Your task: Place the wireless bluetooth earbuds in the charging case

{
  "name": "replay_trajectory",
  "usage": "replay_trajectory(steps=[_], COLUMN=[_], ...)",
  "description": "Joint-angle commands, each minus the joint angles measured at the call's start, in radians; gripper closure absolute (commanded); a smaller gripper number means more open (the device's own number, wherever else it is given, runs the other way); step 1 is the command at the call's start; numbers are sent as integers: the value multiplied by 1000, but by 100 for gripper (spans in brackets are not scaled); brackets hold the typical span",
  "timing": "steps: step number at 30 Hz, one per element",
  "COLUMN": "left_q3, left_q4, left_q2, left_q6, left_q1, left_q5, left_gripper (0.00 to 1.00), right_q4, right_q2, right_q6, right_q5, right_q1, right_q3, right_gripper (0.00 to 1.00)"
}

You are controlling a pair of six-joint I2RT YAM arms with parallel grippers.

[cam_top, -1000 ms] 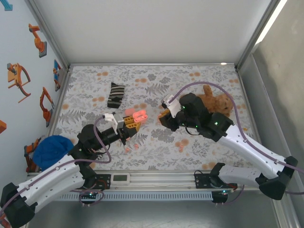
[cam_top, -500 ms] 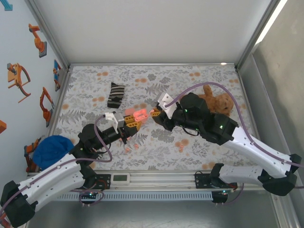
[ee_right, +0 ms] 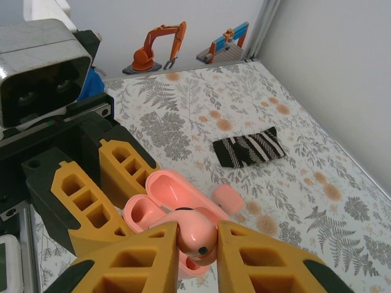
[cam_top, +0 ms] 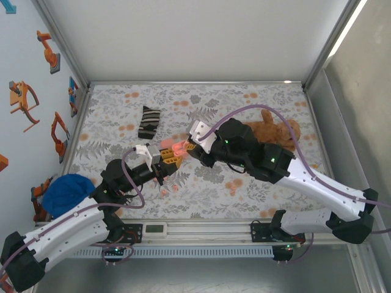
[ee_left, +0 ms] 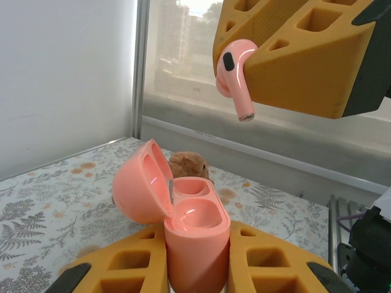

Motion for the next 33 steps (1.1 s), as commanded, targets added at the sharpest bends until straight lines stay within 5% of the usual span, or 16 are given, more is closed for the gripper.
replay_trajectory(steps=[1,33], left_q3=[40,46], left_q4=[36,35], left_q2=[-2,-2], left_q6=[0,4], left_q1=[-4,-5], left_q5=[18,29], left_gripper=[100,100], right_q4=[28,7], right_q2=[11,108], right_q6=[-24,-17], right_q5=[24,62], right_q1=[14,52], right_q3=[36,53], right_gripper=[79,79])
